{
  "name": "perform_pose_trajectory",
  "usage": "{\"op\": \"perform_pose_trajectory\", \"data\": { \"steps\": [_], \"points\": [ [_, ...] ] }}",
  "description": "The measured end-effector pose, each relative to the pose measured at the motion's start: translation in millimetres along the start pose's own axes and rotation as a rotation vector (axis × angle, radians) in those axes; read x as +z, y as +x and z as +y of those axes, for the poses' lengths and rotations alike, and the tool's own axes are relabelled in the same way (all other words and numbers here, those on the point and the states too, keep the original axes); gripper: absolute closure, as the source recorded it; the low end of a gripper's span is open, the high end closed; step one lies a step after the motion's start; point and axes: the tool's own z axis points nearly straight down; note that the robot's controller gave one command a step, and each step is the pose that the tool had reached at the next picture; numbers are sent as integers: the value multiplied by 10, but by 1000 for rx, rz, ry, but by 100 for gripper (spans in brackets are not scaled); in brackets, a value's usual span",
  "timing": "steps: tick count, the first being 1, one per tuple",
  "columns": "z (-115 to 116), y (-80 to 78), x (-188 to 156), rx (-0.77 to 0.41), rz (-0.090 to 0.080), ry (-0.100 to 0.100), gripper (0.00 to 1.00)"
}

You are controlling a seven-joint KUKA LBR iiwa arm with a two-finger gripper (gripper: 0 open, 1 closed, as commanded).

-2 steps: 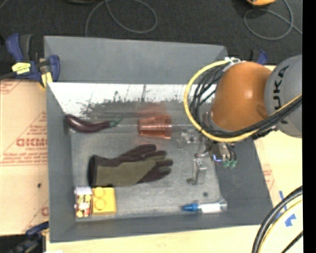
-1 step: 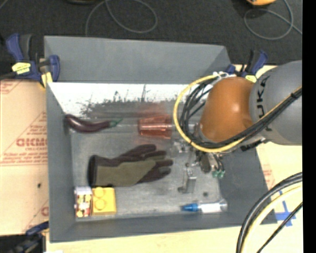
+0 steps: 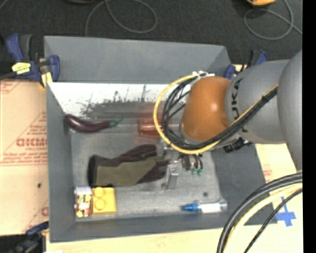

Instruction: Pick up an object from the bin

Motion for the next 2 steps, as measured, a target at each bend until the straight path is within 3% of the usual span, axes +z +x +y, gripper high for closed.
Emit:
{"op": "perform_pose_trajectory", "data": {
  "steps": [1,2],
  "points": [
    [254,-189,224,49,0,-5,0],
    [-8,-283,524,254,0,1,100]
  ]
}}
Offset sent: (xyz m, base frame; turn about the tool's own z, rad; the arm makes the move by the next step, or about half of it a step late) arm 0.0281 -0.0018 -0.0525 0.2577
